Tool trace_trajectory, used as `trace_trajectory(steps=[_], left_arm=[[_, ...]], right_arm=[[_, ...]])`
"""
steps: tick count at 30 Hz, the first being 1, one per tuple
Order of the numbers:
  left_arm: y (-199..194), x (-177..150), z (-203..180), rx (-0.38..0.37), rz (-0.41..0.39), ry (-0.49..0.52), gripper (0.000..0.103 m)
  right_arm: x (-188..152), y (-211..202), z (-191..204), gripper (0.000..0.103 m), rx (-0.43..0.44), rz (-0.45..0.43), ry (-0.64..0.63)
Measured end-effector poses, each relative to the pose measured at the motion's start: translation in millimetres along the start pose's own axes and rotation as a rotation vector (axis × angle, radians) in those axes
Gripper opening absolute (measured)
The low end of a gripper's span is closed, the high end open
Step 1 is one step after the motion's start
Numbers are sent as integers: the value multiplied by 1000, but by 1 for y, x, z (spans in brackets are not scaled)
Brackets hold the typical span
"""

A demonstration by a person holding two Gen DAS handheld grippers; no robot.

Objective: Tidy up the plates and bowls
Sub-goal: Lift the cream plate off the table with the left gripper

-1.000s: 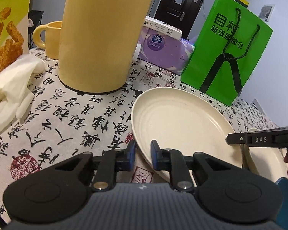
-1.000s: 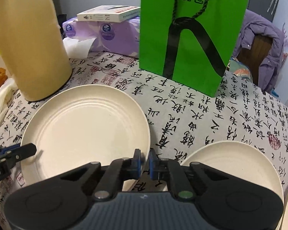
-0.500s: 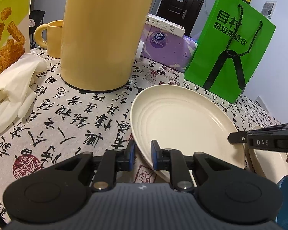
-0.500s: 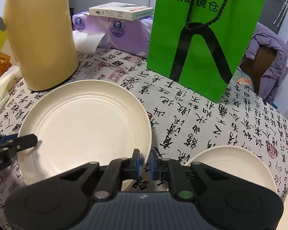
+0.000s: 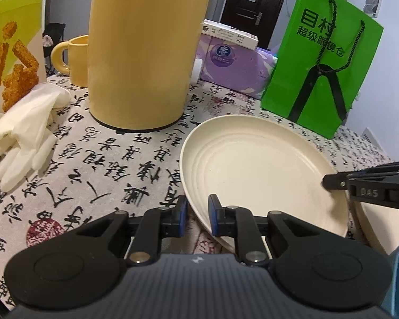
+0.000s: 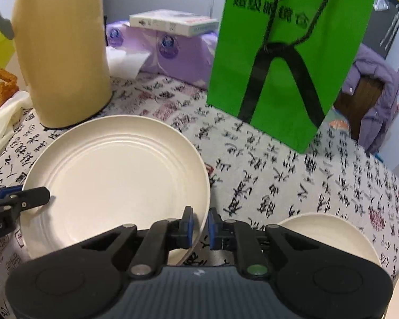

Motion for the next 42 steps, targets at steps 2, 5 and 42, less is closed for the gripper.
trace_trajectory(steps=[2, 5, 42], left_arm=[[0, 0, 2, 13, -1, -4, 17], [-1, 0, 3, 27, -3, -7, 17], [-59, 15, -2, 99, -240, 8, 17]], right_arm=[[-1, -3, 4, 10, 1, -12, -14], [-2, -6, 8, 10, -1, -27, -37], [-9, -84, 27, 11, -19, -269, -37]])
Point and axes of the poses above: each gripper's, at about its wrist camera, not at the fingertips, and y roughly the way its jaws point, z to its left, x to its top, the point moved 4 cm from there along y, roughly the way its jaws point, and after that the axes turned 15 degrees about y, right-handed, at the moved point
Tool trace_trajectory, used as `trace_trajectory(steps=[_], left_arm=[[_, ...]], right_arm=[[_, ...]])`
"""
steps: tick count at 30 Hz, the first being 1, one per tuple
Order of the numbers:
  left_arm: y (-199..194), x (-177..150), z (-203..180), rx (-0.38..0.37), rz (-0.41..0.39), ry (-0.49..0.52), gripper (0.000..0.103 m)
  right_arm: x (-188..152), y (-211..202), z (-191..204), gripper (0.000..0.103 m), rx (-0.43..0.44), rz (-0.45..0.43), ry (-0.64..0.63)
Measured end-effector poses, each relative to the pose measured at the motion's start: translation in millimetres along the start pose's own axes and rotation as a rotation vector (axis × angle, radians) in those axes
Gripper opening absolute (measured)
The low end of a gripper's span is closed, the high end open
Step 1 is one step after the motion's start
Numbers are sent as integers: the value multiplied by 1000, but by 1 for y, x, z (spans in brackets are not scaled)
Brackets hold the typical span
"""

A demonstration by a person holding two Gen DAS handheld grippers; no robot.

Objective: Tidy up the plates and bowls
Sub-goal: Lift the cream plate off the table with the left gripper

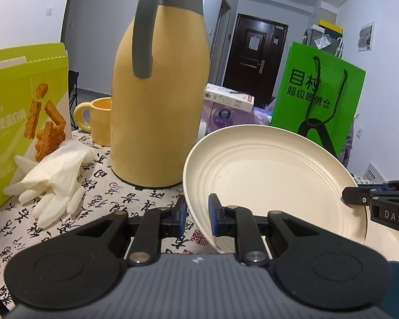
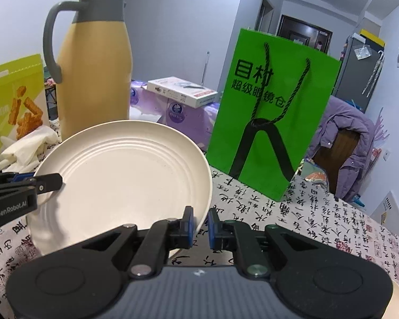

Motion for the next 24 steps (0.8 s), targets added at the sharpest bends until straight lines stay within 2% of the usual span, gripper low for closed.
trace_trajectory(steps=[24], left_arm=[[-48, 16, -7, -12, -111, 34, 17]], right_arm=[[-14, -76, -4, 12, -4, -126, 103]])
Point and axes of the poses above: each gripper's, at about its wrist camera, not at the fingertips, and y roughly the way its jaws point, z to its left, x to its top, the point moved 4 cm from there along y, roughly the way its jaws point, and after that the axes turned 15 degrees about y, right-handed, at the moved point
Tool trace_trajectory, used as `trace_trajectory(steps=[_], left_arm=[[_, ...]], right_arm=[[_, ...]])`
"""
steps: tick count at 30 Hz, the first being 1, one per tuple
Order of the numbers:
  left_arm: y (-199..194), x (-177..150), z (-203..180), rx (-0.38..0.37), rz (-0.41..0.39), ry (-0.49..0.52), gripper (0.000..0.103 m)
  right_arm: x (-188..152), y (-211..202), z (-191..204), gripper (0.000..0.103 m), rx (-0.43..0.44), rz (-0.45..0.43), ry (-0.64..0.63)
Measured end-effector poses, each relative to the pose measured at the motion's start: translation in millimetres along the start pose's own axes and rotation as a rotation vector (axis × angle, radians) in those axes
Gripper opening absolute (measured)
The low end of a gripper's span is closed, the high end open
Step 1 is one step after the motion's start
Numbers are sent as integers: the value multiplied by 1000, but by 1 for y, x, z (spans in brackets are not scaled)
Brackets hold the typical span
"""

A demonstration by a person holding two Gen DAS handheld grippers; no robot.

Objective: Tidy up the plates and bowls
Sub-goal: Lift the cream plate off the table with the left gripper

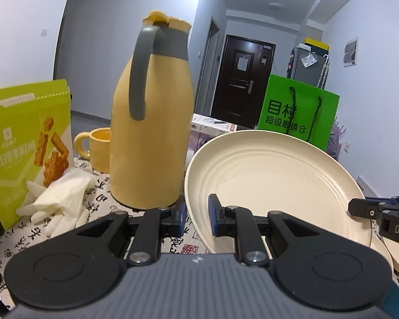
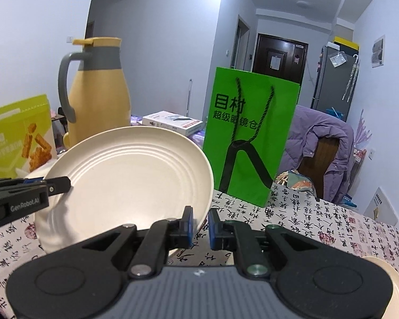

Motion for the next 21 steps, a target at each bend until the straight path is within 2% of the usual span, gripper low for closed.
trace_trajectory(steps=[10, 21], left_arm=[[-26, 14, -15, 37, -42, 53, 17], [-71, 25, -22, 39, -62, 55, 17]], right_arm=[[3, -27, -7, 12, 13, -23, 17], [3, -73, -10, 12, 22, -62, 33]])
Point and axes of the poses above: each gripper's, at about its wrist camera, not at the fingertips, and y roughly the way its jaws point, z to its left, x to its top, the point moved 4 cm from there along y, roughly the way its jaws point, and after that the axes turned 15 degrees about y, right-handed, at the moved point
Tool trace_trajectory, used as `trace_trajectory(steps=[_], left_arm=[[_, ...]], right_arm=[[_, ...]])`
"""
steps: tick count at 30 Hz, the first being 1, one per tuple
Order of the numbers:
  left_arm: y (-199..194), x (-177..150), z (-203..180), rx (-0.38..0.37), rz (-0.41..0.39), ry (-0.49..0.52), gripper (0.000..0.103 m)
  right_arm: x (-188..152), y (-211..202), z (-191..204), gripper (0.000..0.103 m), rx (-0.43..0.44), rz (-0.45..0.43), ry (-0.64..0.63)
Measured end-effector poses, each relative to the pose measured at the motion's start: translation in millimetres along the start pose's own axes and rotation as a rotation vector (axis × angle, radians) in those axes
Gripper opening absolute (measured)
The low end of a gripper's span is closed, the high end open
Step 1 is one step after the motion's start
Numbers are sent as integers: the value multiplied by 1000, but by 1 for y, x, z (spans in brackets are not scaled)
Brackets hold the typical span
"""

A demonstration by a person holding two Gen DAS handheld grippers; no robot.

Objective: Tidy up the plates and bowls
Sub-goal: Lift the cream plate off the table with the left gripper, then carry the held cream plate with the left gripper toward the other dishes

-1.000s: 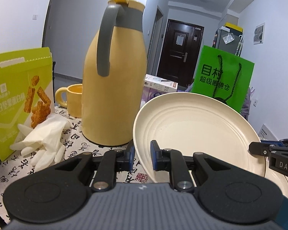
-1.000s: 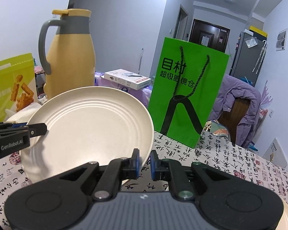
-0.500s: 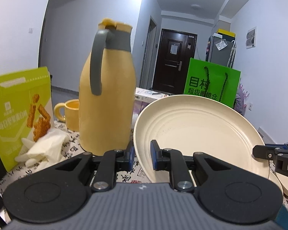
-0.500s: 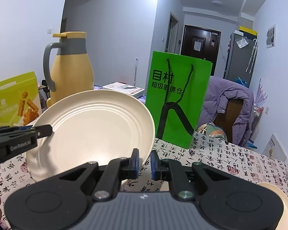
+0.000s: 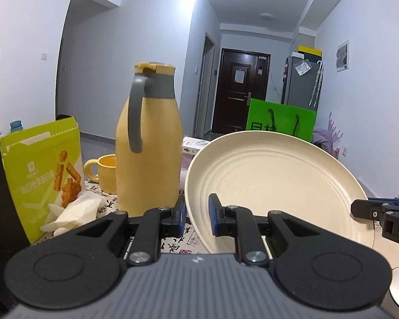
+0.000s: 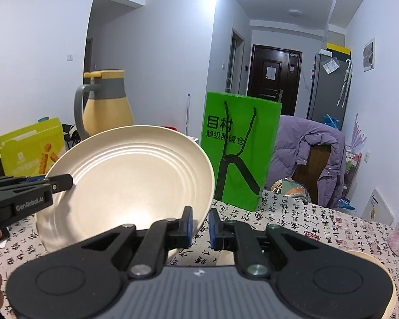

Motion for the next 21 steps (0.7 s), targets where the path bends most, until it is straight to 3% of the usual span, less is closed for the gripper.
trace_trajectory(steps=[21], left_arm=[[-70, 5, -6, -15, -44, 8, 17]], right_arm=[[-8, -70, 1, 12, -29, -43, 11]])
Point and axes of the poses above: each gripper's, at about its wrist camera, not at the fingertips, and y roughly the way its jaws point, z to its left, x to its top, the point moved 4 cm from there along y, roughly the way its jaws point, and after that the axes turned 15 degrees about y, right-handed, at the moved point
